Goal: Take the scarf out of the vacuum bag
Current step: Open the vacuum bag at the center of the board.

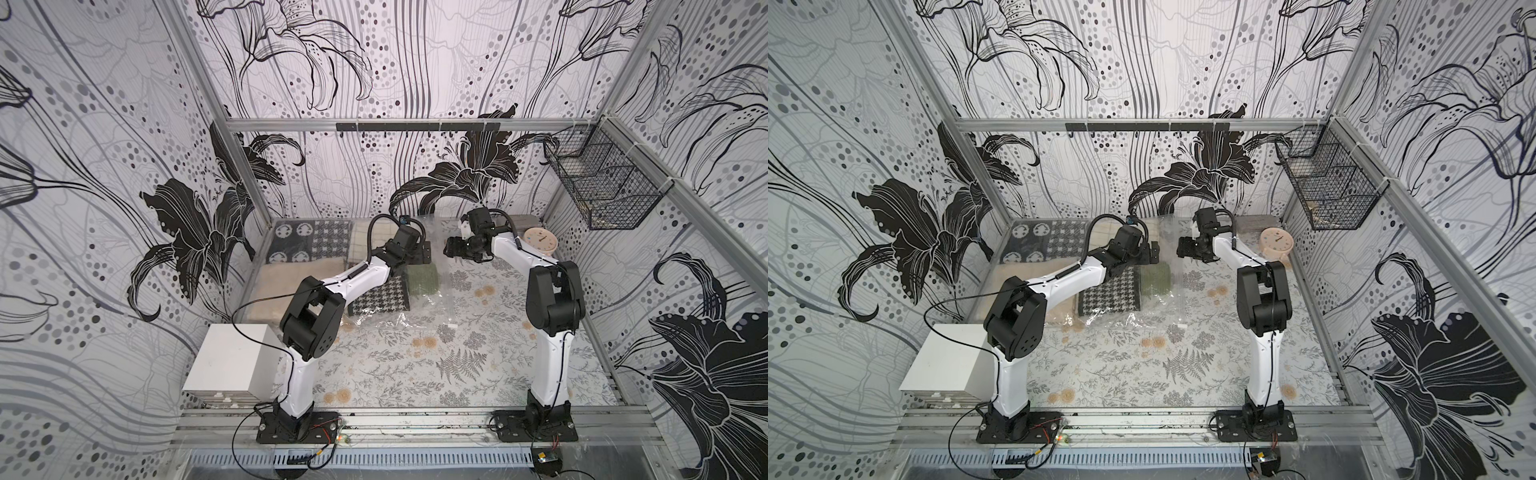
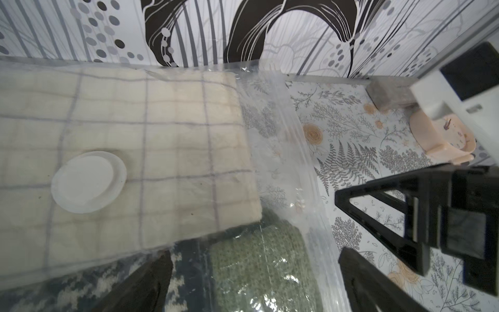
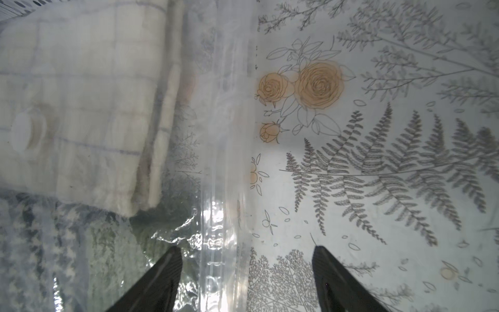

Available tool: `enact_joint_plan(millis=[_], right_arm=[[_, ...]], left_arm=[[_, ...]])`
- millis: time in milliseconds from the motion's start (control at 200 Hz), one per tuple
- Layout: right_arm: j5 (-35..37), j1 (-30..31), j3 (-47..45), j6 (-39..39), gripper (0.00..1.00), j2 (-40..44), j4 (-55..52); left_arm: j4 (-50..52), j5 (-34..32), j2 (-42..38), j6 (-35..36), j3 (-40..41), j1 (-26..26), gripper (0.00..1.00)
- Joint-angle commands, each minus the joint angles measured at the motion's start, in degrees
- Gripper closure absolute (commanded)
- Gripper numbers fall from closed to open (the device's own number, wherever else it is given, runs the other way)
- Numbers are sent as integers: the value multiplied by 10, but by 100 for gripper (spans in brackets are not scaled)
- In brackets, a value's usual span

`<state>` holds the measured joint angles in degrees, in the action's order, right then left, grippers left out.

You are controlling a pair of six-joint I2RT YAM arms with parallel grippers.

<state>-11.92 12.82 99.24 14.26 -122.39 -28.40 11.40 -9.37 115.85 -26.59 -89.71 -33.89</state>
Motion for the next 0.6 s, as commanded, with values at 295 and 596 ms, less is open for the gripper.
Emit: enact_joint_plan(millis=[295,596], right_arm=[[-77,1,82,4,25,-76,-21],[-103,0,116,11,27,-115,-22]], left_arm=[[-25,-102,-16,4,56,-19,1],[-72,-131,-68,20,109,-18,2]])
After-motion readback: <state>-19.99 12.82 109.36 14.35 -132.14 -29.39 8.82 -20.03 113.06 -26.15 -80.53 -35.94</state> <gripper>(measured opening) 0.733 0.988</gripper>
